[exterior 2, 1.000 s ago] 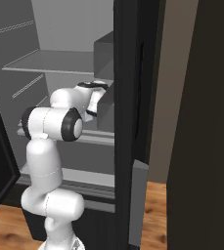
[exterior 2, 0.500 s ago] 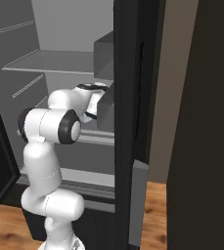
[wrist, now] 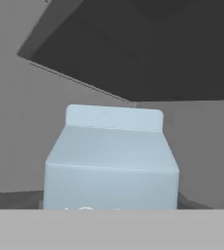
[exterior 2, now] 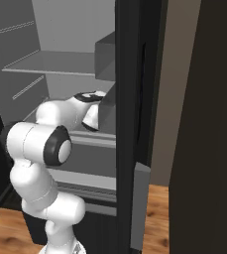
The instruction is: Take out the milk from the fridge and place it on the tray on the counter. Then take the sugar cube near the tray and place it in the tray.
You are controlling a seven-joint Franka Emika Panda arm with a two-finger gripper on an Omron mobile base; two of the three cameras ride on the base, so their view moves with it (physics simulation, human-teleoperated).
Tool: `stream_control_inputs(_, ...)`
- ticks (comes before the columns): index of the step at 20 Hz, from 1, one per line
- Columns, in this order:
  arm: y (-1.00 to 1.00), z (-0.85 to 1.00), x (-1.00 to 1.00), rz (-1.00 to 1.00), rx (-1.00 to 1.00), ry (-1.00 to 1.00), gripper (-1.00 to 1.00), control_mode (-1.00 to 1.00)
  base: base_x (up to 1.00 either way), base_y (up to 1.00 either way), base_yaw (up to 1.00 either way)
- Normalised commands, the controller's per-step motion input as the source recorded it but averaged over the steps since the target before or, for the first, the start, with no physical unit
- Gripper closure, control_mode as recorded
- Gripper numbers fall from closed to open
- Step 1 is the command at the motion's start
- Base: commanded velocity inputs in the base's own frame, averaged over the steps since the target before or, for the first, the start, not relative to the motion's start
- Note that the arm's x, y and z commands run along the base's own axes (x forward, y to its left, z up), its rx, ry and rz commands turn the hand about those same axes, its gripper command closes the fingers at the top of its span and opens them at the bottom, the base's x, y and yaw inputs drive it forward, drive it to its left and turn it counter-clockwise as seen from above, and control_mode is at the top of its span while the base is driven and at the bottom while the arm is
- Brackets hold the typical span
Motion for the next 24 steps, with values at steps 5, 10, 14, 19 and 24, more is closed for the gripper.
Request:
stream_control_inputs(5,0.17,0.36,-0.49,-0.19,0.0,-0.12,1.0,-1.0,0.0,0.0,0.0)
stream_control_inputs(10,0.0,0.38,-0.61,-0.19,0.0,-0.09,1.0,-1.0,0.0,0.0,0.0)
stream_control_inputs(14,0.0,0.38,-0.61,-0.12,0.0,-0.03,1.0,-1.0,0.0,0.0,0.0)
stream_control_inputs(19,0.0,0.44,-0.56,-0.14,0.0,-0.07,1.0,-1.0,0.0,0.0,0.0)
stream_control_inputs(24,-0.07,0.52,-0.37,-0.12,0.0,-0.06,1.0,-1.0,0.0,0.0,0.0)
